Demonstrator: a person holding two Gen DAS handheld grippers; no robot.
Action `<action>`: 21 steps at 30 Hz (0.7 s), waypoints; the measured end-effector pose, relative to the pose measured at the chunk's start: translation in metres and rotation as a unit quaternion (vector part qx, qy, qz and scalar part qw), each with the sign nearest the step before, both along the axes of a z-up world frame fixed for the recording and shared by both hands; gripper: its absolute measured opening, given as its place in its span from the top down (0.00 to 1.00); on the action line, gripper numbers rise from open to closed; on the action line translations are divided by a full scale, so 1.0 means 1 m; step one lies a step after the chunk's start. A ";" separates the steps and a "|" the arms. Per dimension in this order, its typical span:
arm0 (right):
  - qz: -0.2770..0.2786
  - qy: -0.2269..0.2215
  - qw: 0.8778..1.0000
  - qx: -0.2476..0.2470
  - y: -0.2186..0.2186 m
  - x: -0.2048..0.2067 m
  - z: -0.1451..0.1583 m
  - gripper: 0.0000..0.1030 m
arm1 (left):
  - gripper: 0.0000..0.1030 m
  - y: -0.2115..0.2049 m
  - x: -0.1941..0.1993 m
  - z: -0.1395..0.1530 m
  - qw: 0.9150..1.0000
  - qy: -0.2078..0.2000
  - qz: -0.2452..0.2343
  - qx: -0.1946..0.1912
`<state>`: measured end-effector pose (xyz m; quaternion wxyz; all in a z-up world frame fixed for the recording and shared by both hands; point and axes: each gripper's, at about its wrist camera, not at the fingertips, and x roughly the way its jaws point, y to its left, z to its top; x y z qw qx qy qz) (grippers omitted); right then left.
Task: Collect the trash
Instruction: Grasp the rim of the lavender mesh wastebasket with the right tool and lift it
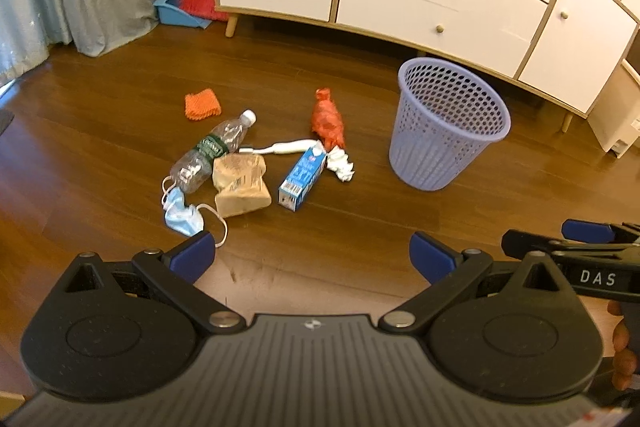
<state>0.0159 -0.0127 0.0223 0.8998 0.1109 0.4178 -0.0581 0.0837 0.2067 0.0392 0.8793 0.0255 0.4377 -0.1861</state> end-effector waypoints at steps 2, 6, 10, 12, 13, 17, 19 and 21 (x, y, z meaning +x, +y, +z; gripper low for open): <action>0.001 -0.002 1.000 0.007 -0.004 0.004 0.003 0.12 | 0.01 -0.002 0.005 0.008 1.000 -0.010 -0.004 0.001; 0.015 0.000 1.000 -0.015 -0.009 0.014 0.007 0.12 | 0.01 -0.001 0.017 0.017 1.000 -0.022 -0.011 0.000; 0.022 0.002 0.999 -0.028 -0.022 0.024 0.014 0.12 | 0.01 0.001 0.034 0.027 0.999 -0.036 -0.020 0.013; 0.022 0.002 0.999 -0.030 -0.029 0.028 0.017 0.12 | 0.01 0.001 0.044 0.033 0.998 -0.048 -0.028 0.022; 0.022 0.004 0.999 -0.031 -0.034 0.031 0.019 0.12 | 0.01 0.001 0.050 0.037 0.997 -0.057 -0.035 0.029; 0.028 0.020 0.999 -0.037 -0.058 0.047 0.022 0.12 | 0.01 -0.001 0.072 0.048 0.992 -0.095 -0.056 0.055; 0.023 0.028 0.998 -0.042 -0.073 0.057 0.020 0.12 | 0.01 0.000 0.085 0.047 0.990 -0.109 -0.059 0.062; 0.015 0.037 0.999 -0.036 -0.087 0.067 0.018 0.14 | 0.01 0.001 0.099 0.043 0.990 -0.111 -0.059 0.063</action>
